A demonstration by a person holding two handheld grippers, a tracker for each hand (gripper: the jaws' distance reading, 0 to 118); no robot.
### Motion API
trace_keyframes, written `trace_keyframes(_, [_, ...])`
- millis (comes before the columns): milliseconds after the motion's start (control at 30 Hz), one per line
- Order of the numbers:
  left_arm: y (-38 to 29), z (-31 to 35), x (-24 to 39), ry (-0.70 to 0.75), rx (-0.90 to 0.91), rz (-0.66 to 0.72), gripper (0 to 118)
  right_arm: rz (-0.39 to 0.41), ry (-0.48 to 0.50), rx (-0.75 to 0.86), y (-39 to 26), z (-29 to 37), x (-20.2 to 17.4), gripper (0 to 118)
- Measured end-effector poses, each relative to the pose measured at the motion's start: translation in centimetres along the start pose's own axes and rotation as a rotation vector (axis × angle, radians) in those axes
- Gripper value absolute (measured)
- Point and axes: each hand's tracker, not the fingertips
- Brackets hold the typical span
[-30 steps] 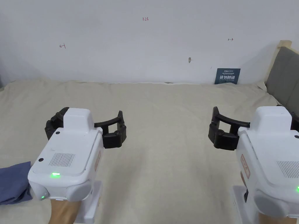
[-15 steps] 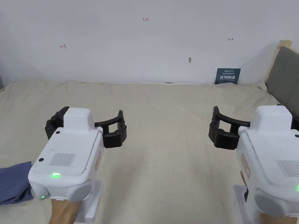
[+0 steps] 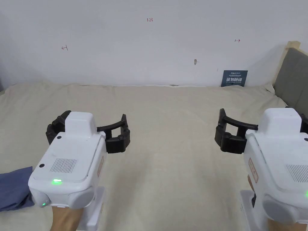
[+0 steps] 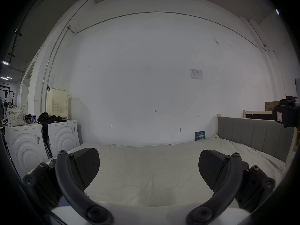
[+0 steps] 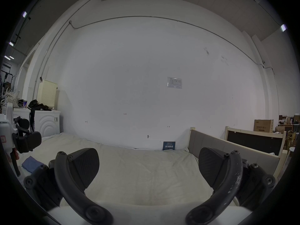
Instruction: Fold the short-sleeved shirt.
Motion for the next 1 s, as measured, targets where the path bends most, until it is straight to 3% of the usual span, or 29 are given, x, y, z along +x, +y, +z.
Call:
trace_keyframes(300, [0.0,0.1,-0.2,0.001,-0.001,0.002,118,-0.015,0.012,-0.016,0.2,-0.1,0.0,118])
trace_keyframes(500, [-0.1,0.1,-0.3,0.006,-0.012,0.002,118,-0.149,-0.02,-0.287,1.4,-1.4,-0.1,118])
trace_keyframes(633, [0.0,0.1,-0.6,0.006,-0.01,0.015,118,-0.188,-0.1,-0.47,2.7,-1.9,-0.4,118])
trace_keyframes(733, [0.2,0.1,-0.7,0.007,-0.004,0.022,118,-0.228,-0.092,-0.504,3.0,-2.1,-0.1,118])
trace_keyframes(1000, [0.4,0.0,-0.8,0.002,-0.003,0.034,118,-0.242,-0.103,-0.562,2.9,-2.5,0.2,118])
